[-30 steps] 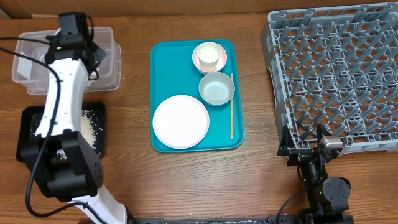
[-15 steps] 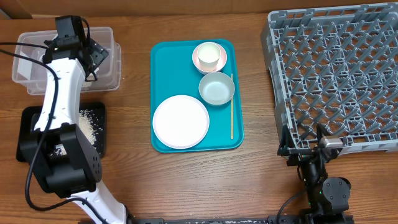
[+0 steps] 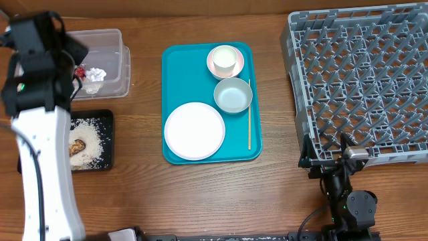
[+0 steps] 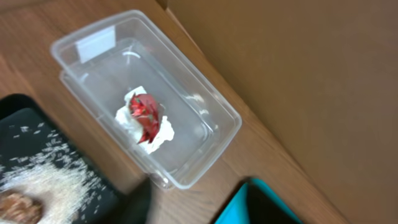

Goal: Sort waste into correct bins and load items into the dishwasher

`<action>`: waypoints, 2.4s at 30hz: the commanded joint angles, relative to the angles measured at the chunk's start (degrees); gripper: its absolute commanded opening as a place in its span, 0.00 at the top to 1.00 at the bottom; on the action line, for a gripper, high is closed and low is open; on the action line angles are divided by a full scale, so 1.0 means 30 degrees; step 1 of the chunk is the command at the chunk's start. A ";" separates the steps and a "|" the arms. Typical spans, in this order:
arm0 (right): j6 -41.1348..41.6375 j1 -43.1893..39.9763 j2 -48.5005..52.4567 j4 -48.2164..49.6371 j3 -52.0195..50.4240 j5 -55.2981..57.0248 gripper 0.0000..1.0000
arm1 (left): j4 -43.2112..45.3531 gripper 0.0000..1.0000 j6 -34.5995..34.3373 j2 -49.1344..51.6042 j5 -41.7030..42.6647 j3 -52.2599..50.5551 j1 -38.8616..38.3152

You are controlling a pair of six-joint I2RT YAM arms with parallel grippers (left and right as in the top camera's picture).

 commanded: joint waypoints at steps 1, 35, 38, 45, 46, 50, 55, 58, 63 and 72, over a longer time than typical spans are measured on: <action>-0.0131 0.0051 -0.0066 0.0146 -0.0197 0.0160 0.00 | -0.1056 0.69 0.0022 -0.0984 0.0393 0.0022 0.0015; -0.0131 0.0051 -0.0066 0.0146 -0.0197 0.0160 0.00 | -1.5212 0.00 0.0299 -0.8240 0.3213 0.0022 -0.0007; -0.0131 0.0051 -0.0066 0.0146 -0.0197 0.0160 0.00 | -1.6072 0.00 0.0546 -0.8262 0.3279 -0.0080 -0.0007; -0.0131 0.0051 -0.0066 0.0146 -0.0197 0.0160 0.00 | -1.6065 0.00 -0.0051 -0.7978 0.2747 -0.0933 -0.0007; -0.0131 0.0051 -0.0066 0.0146 -0.0197 0.0160 0.00 | -1.6058 0.00 -0.0044 -0.7898 0.2732 -0.0947 -0.0007; -0.0131 0.0051 -0.0066 0.0146 -0.0197 0.0160 0.00 | -1.6065 0.00 -0.0044 -0.7439 0.2725 -0.0947 -0.0007; -0.0131 0.0051 -0.0066 0.0146 -0.0197 0.0160 0.00 | -1.6065 0.00 -0.0036 -0.6936 0.2725 -0.0947 -0.0007; -0.0131 0.0051 -0.0066 0.0146 -0.0197 0.0160 0.00 | -1.6065 0.00 -0.0044 -0.6594 0.2725 -0.0947 -0.0007; -0.0131 0.0051 -0.0066 0.0146 -0.0197 0.0160 0.00 | -1.6065 0.00 -0.0044 -0.6084 0.2725 -0.0947 -0.0007; 0.8524 0.0058 -0.0066 0.1617 -0.0197 -1.4418 0.00 | -1.6058 0.00 -0.0044 -0.5056 0.2725 -0.0947 -0.0007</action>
